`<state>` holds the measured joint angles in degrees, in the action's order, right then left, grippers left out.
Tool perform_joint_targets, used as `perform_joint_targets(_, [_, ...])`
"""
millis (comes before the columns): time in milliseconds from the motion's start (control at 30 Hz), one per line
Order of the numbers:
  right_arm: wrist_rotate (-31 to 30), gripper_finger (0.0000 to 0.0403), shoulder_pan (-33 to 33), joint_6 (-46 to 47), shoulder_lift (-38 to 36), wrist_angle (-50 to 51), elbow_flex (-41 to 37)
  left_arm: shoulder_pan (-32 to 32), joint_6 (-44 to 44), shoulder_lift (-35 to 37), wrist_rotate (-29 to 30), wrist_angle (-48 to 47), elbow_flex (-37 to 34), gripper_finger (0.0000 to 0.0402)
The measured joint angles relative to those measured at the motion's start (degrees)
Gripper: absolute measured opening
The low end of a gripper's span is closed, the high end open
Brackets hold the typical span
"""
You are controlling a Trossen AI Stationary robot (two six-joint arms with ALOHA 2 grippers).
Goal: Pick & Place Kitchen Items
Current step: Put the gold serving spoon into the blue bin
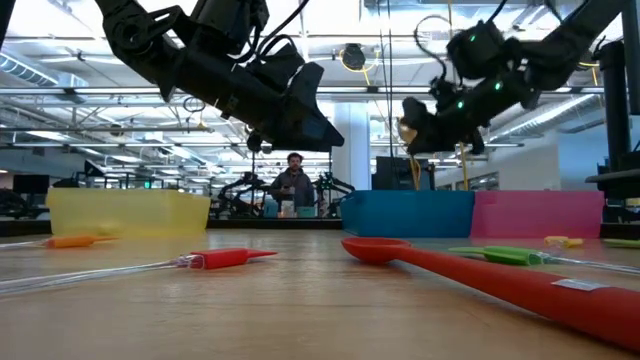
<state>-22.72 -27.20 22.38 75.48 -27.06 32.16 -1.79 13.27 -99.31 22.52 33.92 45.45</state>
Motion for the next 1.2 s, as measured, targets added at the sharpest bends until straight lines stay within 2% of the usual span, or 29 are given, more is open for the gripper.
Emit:
perform_joint_targets(100, [3.3,0.0010,-0.7,3.7,2.6,-0.2,0.1,-0.3,0.5,0.0,0.0,-0.1,0.0,0.0152])
perform_joint_targets(300, [3.3,0.0010,-1.5,5.7,5.4,0.3,0.0,-0.9,1.0,0.0,0.0,-0.6,0.0,0.0152])
perform_joint_targets(500, [0.2,0.0010,-4.9,5.6,5.5,0.5,0.0,-0.9,1.0,0.0,0.0,-0.8,0.0,0.0152])
perform_joint_targets(667, [0.4,0.0010,-7.9,7.1,6.2,0.8,0.0,-0.9,1.0,0.0,0.0,-0.8,0.0,0.0152])
perform_joint_targets(867, [9.5,0.0010,-8.5,11.3,10.4,1.8,0.0,-0.8,0.8,0.0,0.5,-0.8,0.0,0.0152])
perform_joint_targets(1033, [9.3,0.0010,-8.9,12.3,12.4,0.8,0.2,-0.6,0.5,0.0,1.0,-0.8,0.0,0.0152])
perform_joint_targets(1200, [8.0,0.0017,-8.8,8.2,12.5,-2.1,0.0,-0.1,-1.2,0.0,1.2,-0.8,0.0,0.0152])
